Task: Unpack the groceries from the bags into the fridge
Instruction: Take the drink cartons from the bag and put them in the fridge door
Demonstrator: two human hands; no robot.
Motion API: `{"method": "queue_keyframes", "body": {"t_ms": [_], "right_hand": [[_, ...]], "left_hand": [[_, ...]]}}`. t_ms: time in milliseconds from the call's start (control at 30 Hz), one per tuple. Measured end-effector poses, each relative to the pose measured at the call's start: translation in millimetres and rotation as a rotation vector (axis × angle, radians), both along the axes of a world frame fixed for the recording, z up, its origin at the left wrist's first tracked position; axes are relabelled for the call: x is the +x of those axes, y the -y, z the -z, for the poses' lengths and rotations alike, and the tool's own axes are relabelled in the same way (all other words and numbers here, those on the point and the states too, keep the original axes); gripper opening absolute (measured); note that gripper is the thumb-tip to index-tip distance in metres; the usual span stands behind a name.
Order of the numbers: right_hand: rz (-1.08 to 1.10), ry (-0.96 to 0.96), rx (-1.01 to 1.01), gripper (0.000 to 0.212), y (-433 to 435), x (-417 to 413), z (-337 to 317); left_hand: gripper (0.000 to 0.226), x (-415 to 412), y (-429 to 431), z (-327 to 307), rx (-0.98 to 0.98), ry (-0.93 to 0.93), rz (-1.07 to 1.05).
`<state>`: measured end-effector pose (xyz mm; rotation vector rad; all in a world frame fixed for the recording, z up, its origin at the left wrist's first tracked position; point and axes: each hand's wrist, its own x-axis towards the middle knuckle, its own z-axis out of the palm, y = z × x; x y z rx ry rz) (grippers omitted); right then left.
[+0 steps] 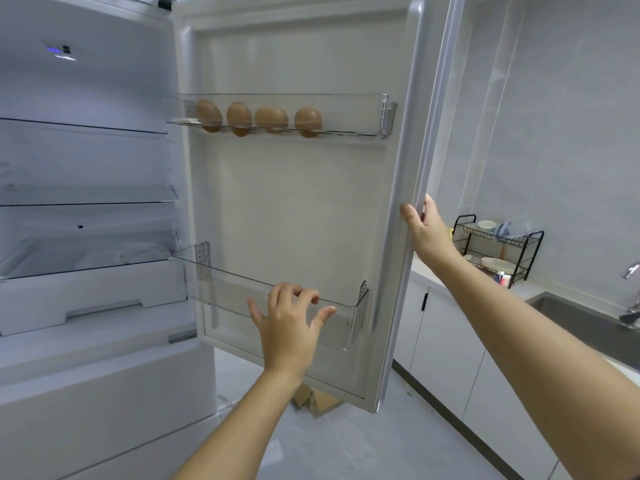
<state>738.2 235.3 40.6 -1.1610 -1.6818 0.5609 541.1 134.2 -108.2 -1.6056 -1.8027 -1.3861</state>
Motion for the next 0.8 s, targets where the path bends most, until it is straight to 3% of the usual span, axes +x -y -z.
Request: {"method": "queue_keyframes", "body": {"t_ms": [200,333,633,800], "right_hand": [[0.202,0.097,0.228,0.075,44.9,-21.1,24.9],[0.269,0.368,0.395,0.075,81.4,-48.3,50.9],[0.386,0.946,0.483,0.055,92.4,-111.1,100.6],[0.441,1.036,0.513,0.056,92.0,-126.7,110.9]], "left_hand": [[0.043,-11.1,-2.7,-0.6,0.009,-0.049,0.032],[0.045,-25.4,-5.8,-3.4,0.016,-0.084,0.119],[0.061,-165.7,-21.0,-15.2,0.009,-0.211,0.196],[0.068,-227.9,-37.4,-8.8,-0.046,-0.273,0.268]]}}
